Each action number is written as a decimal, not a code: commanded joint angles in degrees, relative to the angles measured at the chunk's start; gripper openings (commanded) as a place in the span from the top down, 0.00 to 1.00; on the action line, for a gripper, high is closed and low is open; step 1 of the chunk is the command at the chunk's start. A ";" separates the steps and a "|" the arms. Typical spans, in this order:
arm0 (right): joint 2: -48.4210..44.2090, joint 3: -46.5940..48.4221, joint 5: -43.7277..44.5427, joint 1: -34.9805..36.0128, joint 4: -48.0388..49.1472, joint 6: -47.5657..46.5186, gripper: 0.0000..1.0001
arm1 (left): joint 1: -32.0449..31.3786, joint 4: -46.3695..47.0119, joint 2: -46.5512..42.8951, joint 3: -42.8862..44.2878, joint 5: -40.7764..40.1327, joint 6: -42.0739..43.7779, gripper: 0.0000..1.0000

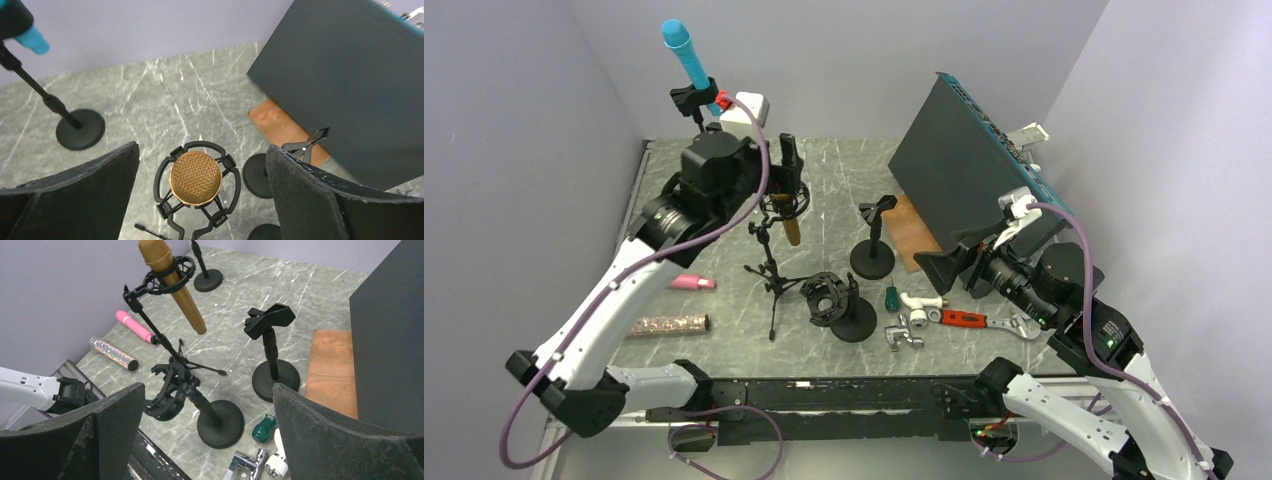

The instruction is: Remove the microphone from the stand

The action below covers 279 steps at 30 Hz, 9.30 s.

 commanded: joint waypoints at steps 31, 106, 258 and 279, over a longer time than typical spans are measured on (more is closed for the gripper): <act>-1.79 -0.16 0.90 0.01 -1.18 -0.23 0.00 | -1.66 -3.84 7.04 -2.74 -7.18 -3.47 0.34; 18.79 3.92 -2.67 0.07 4.08 4.43 0.00 | 66.35 1.92 23.16 -21.02 23.65 -17.19 1.00; 3.01 -0.41 0.62 1.09 -6.40 -4.88 0.00 | 42.04 69.15 -9.36 -74.66 77.50 -39.90 0.84; 4.37 -2.65 -0.22 1.01 -3.35 -4.72 0.00 | 42.08 65.13 -15.38 -83.16 64.88 -62.13 1.00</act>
